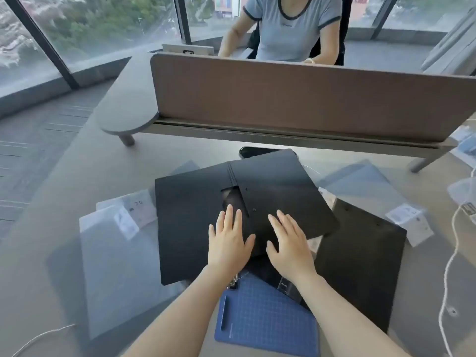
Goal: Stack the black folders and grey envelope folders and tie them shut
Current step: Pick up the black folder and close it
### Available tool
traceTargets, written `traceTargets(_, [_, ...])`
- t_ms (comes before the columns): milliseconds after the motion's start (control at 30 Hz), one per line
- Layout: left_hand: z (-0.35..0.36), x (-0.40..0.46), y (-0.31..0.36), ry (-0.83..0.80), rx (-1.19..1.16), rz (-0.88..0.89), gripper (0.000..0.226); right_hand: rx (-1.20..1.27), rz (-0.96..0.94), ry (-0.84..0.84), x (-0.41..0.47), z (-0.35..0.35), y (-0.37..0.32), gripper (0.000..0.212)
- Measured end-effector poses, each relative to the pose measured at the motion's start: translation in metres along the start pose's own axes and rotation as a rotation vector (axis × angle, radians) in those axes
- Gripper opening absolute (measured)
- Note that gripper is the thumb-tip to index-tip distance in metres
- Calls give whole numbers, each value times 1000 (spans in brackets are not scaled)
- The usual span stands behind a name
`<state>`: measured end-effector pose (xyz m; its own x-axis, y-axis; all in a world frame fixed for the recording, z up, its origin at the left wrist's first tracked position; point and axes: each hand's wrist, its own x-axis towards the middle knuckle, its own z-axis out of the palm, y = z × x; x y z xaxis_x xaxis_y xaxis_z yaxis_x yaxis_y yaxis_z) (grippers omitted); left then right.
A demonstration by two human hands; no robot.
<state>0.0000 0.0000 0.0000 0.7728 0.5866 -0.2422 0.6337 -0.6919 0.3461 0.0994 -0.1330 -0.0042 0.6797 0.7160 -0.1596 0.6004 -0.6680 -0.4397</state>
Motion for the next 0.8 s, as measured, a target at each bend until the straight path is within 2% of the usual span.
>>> traceTargets(167, [14,5,5,-65,-16,-68,76,-53,19,-114,3,12,12,61])
traceTargets(433, [31,15,20,-111,-4,-183,76,-57,6,-157,8,19,27,56])
traceTargets(567, [35,20,27,-109,-27,-250,81,31,45,-72,22,3,39,50])
traceTargets(667, [37,23,30,-110,-34,-274,80,-31,133,37,40,-12,57,51])
traceTargets(800, [39,24,30,-85,-26,-291,77,-96,287,57,62,-29,78,57])
